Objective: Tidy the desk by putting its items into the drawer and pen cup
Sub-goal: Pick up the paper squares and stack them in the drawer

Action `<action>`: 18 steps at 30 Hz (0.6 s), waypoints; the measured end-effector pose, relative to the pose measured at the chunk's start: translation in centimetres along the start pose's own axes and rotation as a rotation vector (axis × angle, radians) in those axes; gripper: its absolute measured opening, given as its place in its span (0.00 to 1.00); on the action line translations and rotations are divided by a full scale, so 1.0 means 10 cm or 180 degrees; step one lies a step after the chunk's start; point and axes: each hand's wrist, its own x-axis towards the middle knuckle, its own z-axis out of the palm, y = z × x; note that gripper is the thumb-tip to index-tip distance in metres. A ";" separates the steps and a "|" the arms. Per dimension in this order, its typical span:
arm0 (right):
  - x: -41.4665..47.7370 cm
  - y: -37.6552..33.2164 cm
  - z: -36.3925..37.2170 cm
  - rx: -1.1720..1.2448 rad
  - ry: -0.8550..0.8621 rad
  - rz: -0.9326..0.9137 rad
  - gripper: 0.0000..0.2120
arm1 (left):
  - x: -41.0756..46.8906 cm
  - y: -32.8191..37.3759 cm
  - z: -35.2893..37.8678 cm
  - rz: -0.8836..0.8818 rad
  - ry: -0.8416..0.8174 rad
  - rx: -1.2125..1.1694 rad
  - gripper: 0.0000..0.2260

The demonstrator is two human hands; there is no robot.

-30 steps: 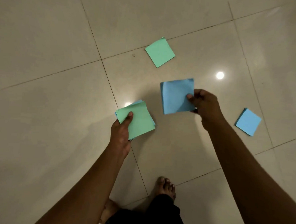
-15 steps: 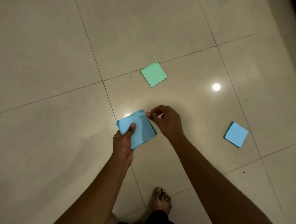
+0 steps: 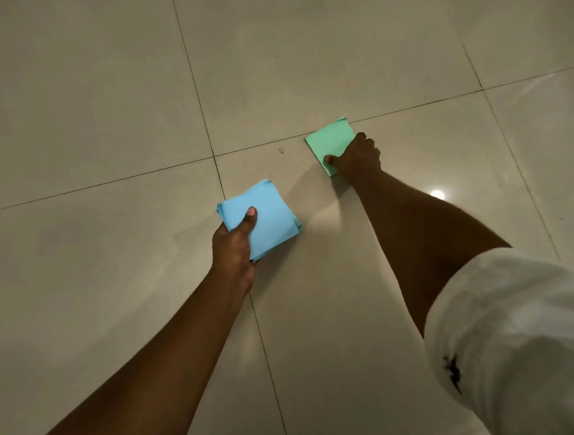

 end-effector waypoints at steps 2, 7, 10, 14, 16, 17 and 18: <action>0.06 0.00 0.08 -0.0251 0.0088 0.0044 0.38 | 0.12 0.00 -0.05 0.0057 -0.0052 0.0013 0.08; 0.17 0.09 0.04 -0.0032 0.0037 0.0372 0.37 | 0.24 -0.05 -0.17 0.0125 -0.0083 0.0112 0.12; 0.03 0.18 0.01 0.0619 0.0004 0.0161 0.17 | 0.16 -0.03 -0.21 0.0059 -0.0132 0.0105 0.10; -0.71 0.20 -0.35 0.2792 -0.0098 0.0394 0.06 | -0.31 0.04 -0.23 -0.0104 -0.0126 0.0219 0.06; -1.26 0.23 -0.73 0.3214 -0.0342 0.0374 0.04 | -0.66 0.12 -0.18 -0.0204 -0.0122 0.0317 0.10; -1.53 0.26 -0.92 0.3261 -0.0478 0.0286 0.04 | -0.87 0.17 -0.13 -0.0261 -0.0128 0.0353 0.12; -1.79 0.29 -1.08 0.3227 -0.0599 0.0207 0.03 | -1.06 0.21 -0.07 -0.0324 -0.0165 0.0362 0.15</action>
